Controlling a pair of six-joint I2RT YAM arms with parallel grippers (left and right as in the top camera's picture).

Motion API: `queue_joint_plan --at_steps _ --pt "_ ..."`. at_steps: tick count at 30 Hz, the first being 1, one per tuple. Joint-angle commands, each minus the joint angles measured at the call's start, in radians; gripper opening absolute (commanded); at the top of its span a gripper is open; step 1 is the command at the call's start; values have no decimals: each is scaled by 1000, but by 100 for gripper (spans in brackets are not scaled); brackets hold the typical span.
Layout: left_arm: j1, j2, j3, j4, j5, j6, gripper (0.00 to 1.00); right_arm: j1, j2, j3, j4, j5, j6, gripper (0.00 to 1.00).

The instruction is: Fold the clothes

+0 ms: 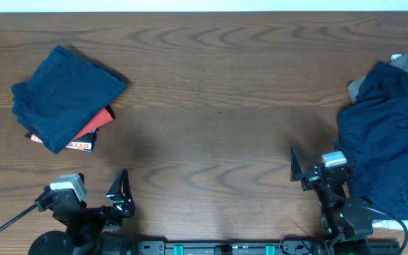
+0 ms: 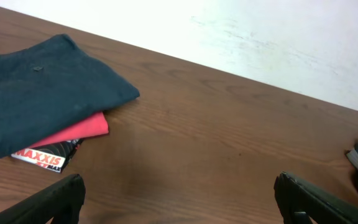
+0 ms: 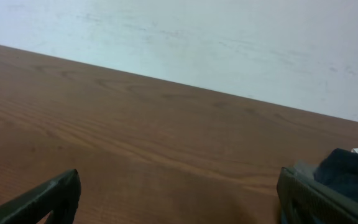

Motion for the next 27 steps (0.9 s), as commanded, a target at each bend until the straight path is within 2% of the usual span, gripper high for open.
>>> queue_joint_plan --at_steps 1,6,13,18,27 --pt "-6 -2 -3 1 -16 -1 98 4 -3 -1 -3 -14 -14 99" --pt "39 -23 -24 -79 -48 51 98 4 -3 -1 -3 -14 -14 99" --pt "190 -163 -241 -23 -87 51 98 4 -3 -1 -3 -14 -14 99" --pt "241 -161 -409 165 -75 50 98 4 -3 -1 -3 -14 -14 99" --pt "242 -161 -700 582 -71 45 98 4 -3 -1 -3 -14 -14 99"
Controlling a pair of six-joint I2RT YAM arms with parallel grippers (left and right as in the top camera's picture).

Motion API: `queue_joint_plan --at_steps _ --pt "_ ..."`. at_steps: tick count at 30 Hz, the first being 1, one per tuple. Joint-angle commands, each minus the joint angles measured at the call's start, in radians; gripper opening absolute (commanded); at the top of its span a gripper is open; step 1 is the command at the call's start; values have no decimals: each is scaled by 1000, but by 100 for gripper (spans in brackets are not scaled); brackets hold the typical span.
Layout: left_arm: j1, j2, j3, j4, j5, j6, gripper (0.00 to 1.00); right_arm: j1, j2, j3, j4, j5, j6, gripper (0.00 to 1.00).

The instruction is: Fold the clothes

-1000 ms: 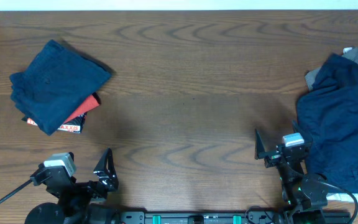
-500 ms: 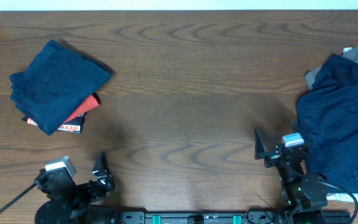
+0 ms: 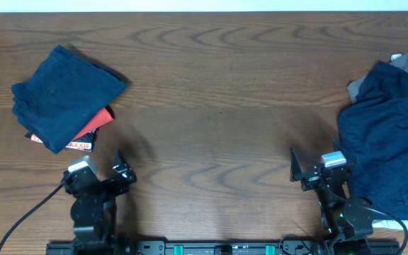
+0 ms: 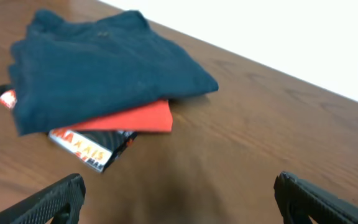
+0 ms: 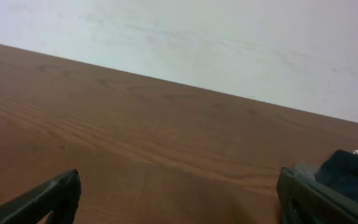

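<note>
A folded stack lies at the table's left: a dark blue garment (image 3: 62,92) on a red one (image 3: 102,117) on a black piece printed MAXXIS (image 3: 78,146). The left wrist view shows the blue garment (image 4: 104,62), the red one (image 4: 138,117) and the black one (image 4: 89,149) ahead. My left gripper (image 3: 108,171) (image 4: 179,202) stands open and empty, just short of the stack. An unfolded heap of dark blue clothes (image 3: 384,142) fills the right edge, with a grey piece (image 3: 404,67) at its top. My right gripper (image 3: 316,161) (image 5: 179,202) is open and empty, just left of the heap (image 5: 353,169).
Brown wooden table (image 3: 218,92) with a white wall beyond its far edge (image 5: 229,43). A black cable (image 3: 27,216) trails from the left arm toward the front left corner. The arm bases sit along the front edge.
My left arm has turned and come nearer to the folded stack, which now lies closer and more central in its wrist view. The right arm and both clothes piles have not moved.
</note>
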Motion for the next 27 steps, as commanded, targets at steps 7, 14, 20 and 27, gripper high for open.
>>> queue_joint_plan --at_steps 7,14,20,27 --pt "3 -8 -111 154 23 13 98 4 -3 -1 -3 -7 -11 99" --pt "3 -8 -177 312 56 21 98 4 -3 -1 -4 -7 -11 99" --pt "3 -8 -176 307 95 19 98 4 -3 -1 -4 -7 -11 99" --pt "-5 -7 -176 308 94 20 98 4 -3 -1 -3 -7 -11 99"
